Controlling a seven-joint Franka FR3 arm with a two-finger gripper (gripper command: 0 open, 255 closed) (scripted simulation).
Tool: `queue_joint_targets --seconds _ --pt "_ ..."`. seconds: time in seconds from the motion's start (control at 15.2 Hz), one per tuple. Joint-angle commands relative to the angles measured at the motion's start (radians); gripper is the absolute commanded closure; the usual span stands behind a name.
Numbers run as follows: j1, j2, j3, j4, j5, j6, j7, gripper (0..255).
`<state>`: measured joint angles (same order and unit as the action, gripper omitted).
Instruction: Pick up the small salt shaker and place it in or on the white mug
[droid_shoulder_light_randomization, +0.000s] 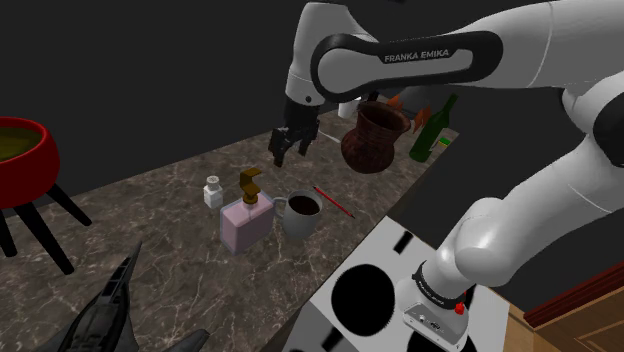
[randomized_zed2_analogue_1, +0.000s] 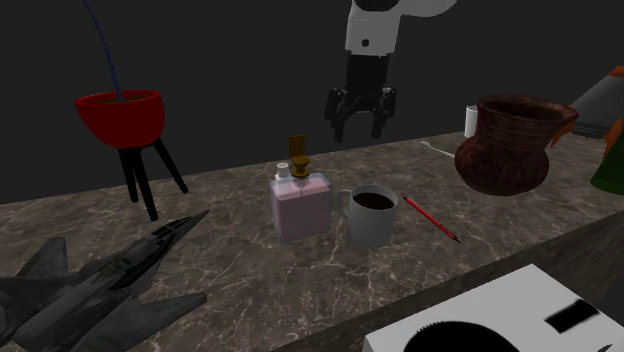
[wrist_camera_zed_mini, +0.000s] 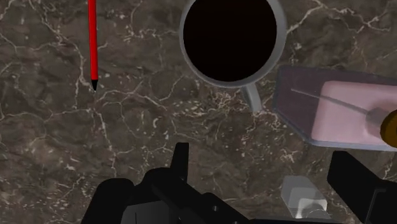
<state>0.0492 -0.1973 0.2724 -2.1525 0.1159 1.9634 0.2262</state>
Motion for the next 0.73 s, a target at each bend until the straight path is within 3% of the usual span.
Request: queue_joint_targets --seconds 0.0,0.66 --pt "0.005 0.074 0.021 0.056 -0.024 0.017 0.041 0" --pt "0.087 0.487 0.072 0.44 -0.197 0.017 0.248 0"
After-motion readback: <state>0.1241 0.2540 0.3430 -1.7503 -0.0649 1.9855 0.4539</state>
